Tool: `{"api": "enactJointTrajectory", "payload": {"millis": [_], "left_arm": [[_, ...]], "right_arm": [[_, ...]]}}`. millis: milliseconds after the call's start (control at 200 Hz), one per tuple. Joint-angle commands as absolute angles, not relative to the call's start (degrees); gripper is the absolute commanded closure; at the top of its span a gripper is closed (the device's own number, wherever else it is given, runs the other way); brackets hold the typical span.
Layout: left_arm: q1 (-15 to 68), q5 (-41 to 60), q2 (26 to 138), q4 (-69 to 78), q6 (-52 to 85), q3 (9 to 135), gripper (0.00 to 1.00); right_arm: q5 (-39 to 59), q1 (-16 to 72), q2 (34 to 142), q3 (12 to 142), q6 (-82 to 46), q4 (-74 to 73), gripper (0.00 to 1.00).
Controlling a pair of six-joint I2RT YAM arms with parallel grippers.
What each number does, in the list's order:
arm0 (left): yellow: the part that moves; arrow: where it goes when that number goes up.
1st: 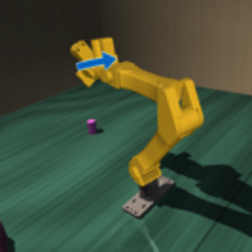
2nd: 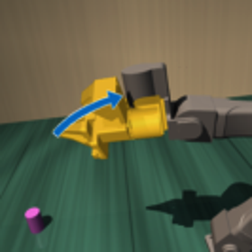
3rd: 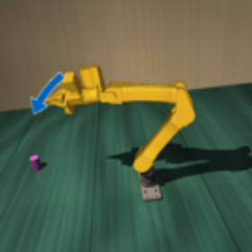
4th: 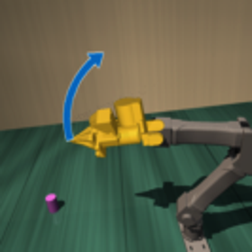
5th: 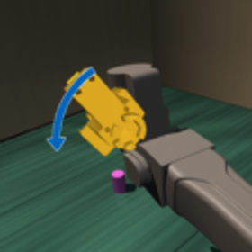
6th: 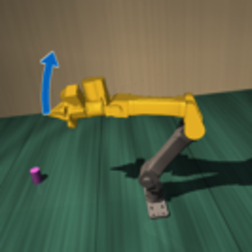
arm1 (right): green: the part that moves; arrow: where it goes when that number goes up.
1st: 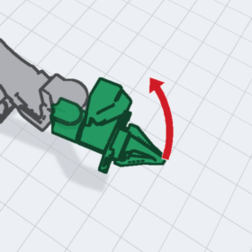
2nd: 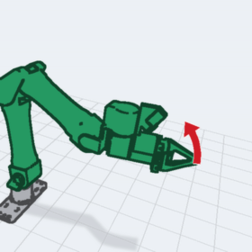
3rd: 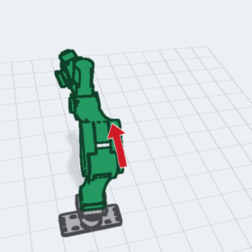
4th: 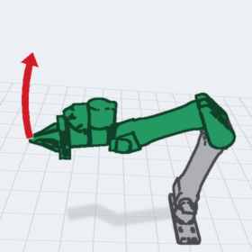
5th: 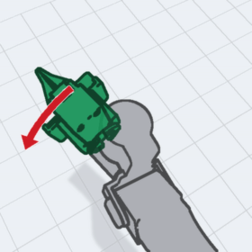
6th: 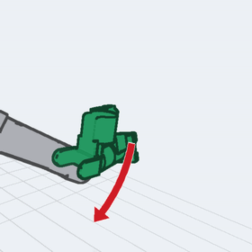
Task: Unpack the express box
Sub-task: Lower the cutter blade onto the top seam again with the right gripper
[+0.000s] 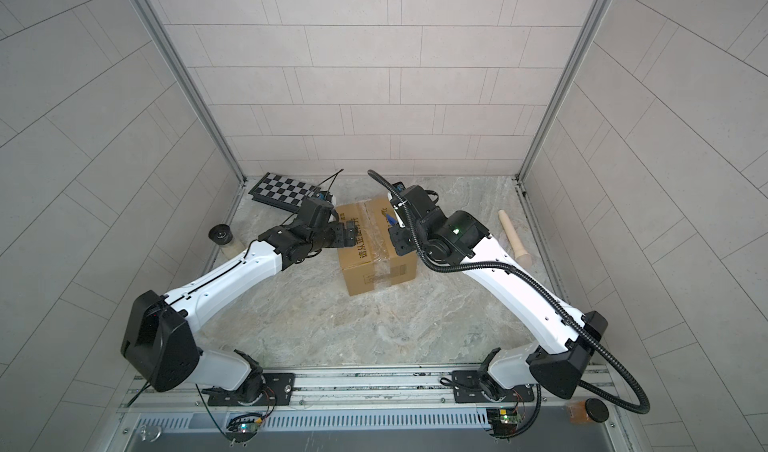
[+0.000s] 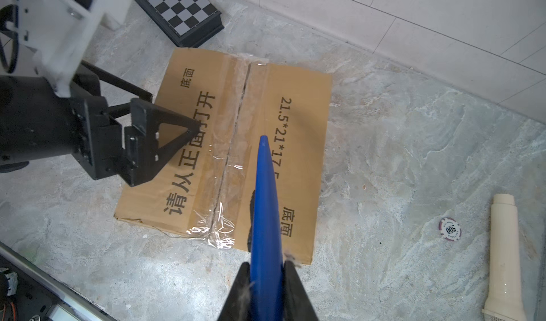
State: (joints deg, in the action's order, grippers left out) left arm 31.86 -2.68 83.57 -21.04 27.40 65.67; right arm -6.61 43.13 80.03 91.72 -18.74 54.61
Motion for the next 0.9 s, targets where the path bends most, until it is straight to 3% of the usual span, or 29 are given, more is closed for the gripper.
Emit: {"api": "enactJointTrajectory", "payload": {"millis": [0, 891], "left_arm": [[32.0, -6.3, 84.9, -28.8, 27.0, 65.1, 0.0], [32.0, -3.4, 84.4, -26.1, 29.4, 62.3, 0.0]], "right_arm": [[-10.1, 45.2, 82.3, 93.6, -21.0, 56.3, 1.0], [-10.8, 48.6, 86.9, 92.1, -21.8, 54.0, 1.0]]}}
